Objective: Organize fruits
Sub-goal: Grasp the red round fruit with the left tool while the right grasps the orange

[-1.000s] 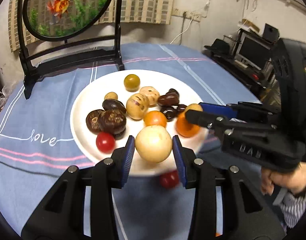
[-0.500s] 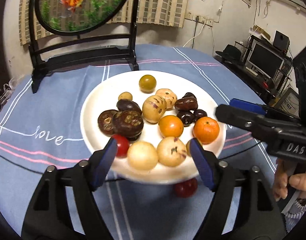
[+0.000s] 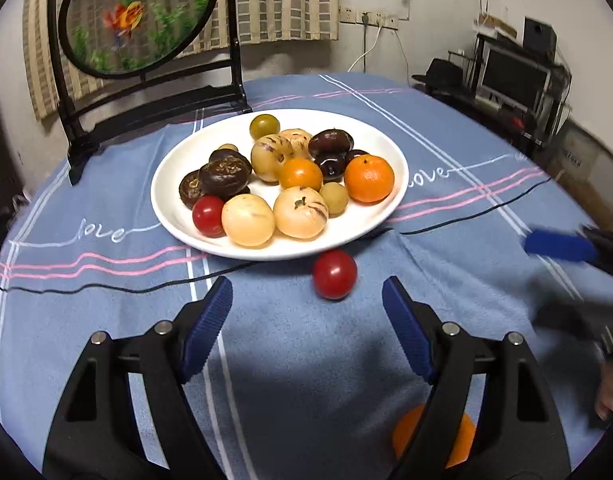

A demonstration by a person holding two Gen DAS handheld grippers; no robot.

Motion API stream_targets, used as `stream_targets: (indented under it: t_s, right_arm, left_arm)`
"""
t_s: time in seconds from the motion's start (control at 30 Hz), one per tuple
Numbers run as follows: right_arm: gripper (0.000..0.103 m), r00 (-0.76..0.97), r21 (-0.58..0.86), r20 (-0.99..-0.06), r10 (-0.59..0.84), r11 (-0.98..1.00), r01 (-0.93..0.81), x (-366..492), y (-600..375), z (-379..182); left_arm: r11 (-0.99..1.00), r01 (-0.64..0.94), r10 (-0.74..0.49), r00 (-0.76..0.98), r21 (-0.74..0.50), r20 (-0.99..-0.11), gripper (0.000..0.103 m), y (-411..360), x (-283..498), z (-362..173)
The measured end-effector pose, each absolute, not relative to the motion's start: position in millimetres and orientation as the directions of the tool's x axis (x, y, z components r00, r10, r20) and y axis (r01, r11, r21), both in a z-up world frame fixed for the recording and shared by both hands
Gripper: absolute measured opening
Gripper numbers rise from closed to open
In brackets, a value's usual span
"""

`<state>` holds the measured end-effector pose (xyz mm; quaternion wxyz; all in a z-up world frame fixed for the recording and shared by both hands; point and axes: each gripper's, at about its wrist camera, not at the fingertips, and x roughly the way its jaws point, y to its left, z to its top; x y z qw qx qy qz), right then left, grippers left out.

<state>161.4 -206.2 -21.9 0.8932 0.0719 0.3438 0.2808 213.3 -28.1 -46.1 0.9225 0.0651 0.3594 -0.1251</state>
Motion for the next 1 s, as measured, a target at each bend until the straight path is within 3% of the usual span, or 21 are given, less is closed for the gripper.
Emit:
stream_targets:
  t_s: [0.3, 0.5, 1.0]
  right_arm:
    - [0.072, 0.468, 0.224, -0.675, 0.571, 0.762, -0.608, 122.3, -155.9, -39.4]
    - [0.072, 0.408, 0.249, -0.733, 0.544, 0.773, -0.584, 135.5, -139.6, -53.1]
    - [0.072, 0.388, 0.212, -0.766, 0.513, 0.771, -0.6, 146.9, -119.5, -57.2]
  left_arm:
    - [0.969, 0.244, -0.157, 0.696, 0.026, -0.7, 0.08, -33.9, 235.1, -56.7]
    - [0.965, 0.256, -0.135, 0.688, 0.064, -0.713, 0.085, -47.0, 241.9, -61.8]
    - [0.954, 0.268, -0.095, 0.69, 0.132, -0.717, 0.085, -60.2, 238.5, -64.1]
